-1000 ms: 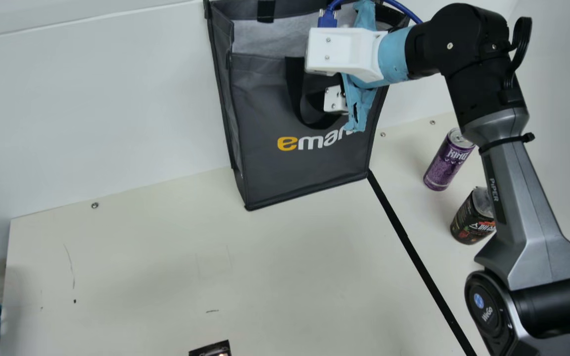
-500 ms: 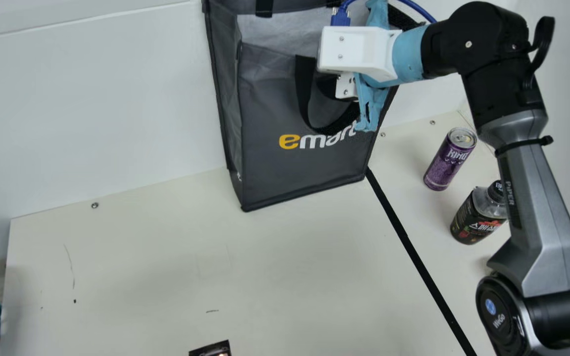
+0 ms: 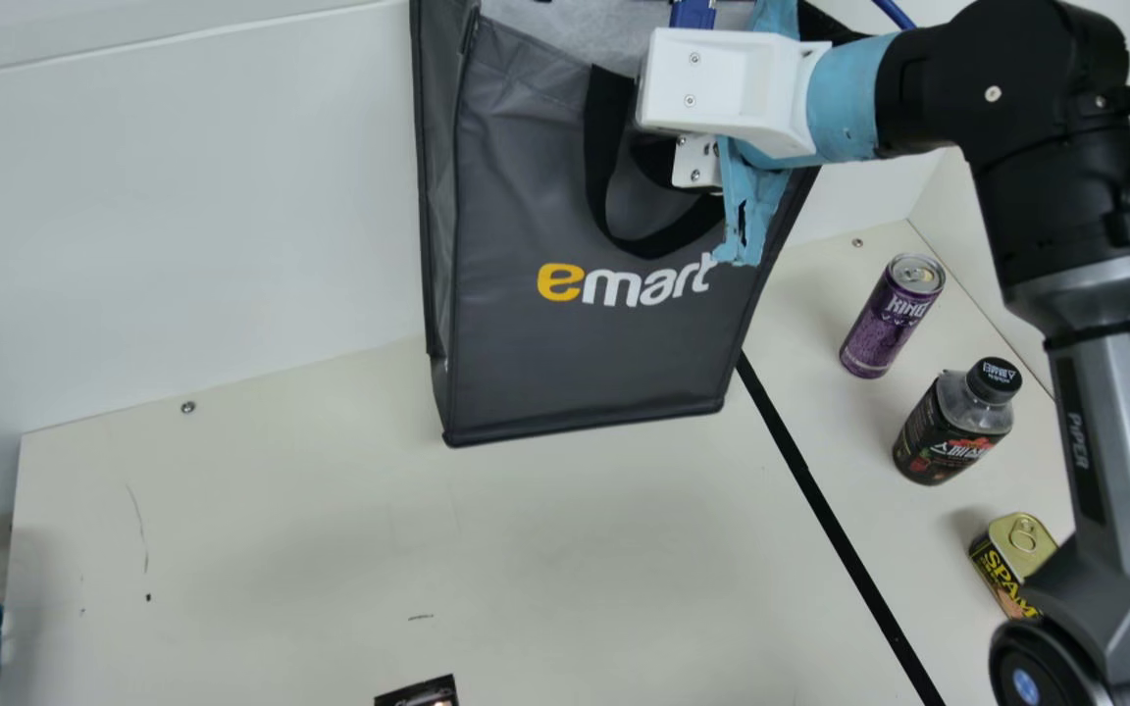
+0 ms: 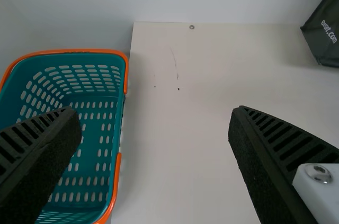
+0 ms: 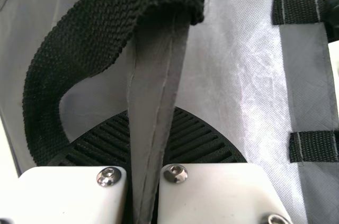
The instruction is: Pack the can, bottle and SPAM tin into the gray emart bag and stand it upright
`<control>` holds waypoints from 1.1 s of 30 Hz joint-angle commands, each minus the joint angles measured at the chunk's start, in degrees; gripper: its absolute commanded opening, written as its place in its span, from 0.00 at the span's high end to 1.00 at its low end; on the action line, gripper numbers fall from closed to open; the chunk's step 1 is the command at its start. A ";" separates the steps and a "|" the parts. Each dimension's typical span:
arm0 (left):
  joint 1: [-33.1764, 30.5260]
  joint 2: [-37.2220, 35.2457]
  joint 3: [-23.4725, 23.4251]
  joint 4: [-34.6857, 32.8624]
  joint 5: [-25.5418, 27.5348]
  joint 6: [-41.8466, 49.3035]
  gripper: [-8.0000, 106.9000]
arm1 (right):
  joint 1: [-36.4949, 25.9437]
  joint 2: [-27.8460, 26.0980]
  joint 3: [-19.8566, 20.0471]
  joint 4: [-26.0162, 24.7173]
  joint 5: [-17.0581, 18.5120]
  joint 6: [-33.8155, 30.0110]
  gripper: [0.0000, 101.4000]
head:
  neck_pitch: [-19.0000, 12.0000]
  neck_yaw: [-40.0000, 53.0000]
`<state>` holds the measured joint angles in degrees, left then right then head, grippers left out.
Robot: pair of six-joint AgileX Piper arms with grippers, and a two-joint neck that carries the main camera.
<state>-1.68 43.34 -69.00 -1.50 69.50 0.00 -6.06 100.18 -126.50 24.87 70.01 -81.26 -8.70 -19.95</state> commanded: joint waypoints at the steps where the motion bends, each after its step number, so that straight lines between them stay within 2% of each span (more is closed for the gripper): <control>1: 0.00 0.00 0.00 0.00 0.00 0.00 0.15 | 0.34 -1.50 0.76 -0.31 -0.11 0.47 1.00 | -1.30 -0.05; 33: 0.00 0.00 0.00 0.00 0.00 0.00 0.15 | 8.03 -20.36 13.90 -7.02 -0.11 6.20 1.00 | -1.30 -0.05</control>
<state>-1.68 43.34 -69.00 -1.50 69.50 0.00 1.77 80.36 -112.96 18.07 69.90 -75.25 -8.70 -19.86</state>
